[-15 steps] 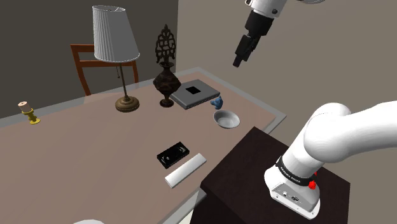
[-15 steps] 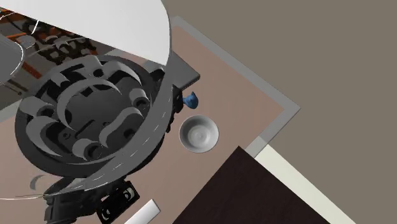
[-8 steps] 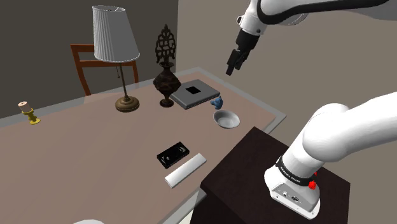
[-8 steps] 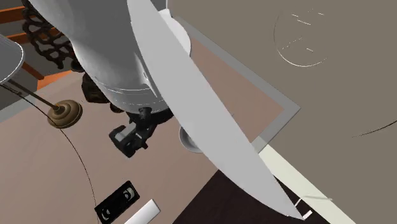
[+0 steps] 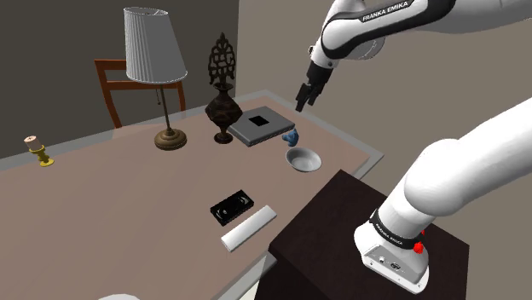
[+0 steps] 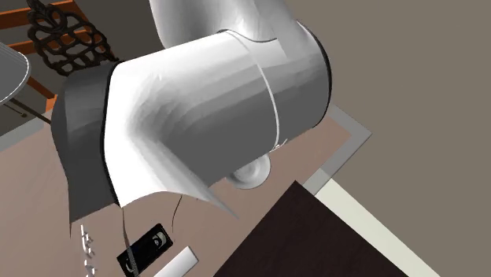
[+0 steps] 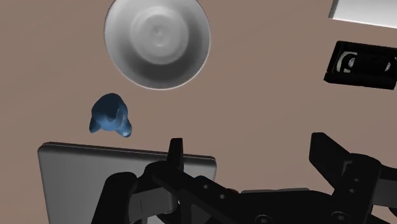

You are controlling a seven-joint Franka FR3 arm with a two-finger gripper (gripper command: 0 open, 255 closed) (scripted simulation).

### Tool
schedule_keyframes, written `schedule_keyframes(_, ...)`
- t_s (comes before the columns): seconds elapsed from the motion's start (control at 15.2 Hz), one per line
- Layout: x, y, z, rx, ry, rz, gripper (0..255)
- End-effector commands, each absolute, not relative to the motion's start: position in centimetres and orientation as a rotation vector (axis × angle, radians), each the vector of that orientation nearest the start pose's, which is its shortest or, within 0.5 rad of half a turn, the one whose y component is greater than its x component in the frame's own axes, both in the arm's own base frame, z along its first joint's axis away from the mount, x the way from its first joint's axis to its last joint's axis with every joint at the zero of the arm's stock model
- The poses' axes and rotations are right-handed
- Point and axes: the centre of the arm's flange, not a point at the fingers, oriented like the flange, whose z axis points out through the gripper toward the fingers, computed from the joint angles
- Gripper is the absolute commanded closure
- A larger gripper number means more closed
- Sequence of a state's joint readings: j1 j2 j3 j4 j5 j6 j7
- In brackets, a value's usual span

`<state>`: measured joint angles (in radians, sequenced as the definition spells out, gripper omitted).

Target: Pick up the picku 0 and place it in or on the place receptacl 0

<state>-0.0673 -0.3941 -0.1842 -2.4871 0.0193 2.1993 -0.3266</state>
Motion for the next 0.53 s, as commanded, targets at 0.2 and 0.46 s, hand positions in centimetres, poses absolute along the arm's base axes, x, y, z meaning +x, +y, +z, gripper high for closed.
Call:
schedule_keyframes(0.2, 44.3, -14.5, 39.1, -3.077, -0.072, -0.175, 0)
schedule_keyframes(0.46, 46.4, -17.5, 35.2, -3.074, -0.037, -0.164, 0)
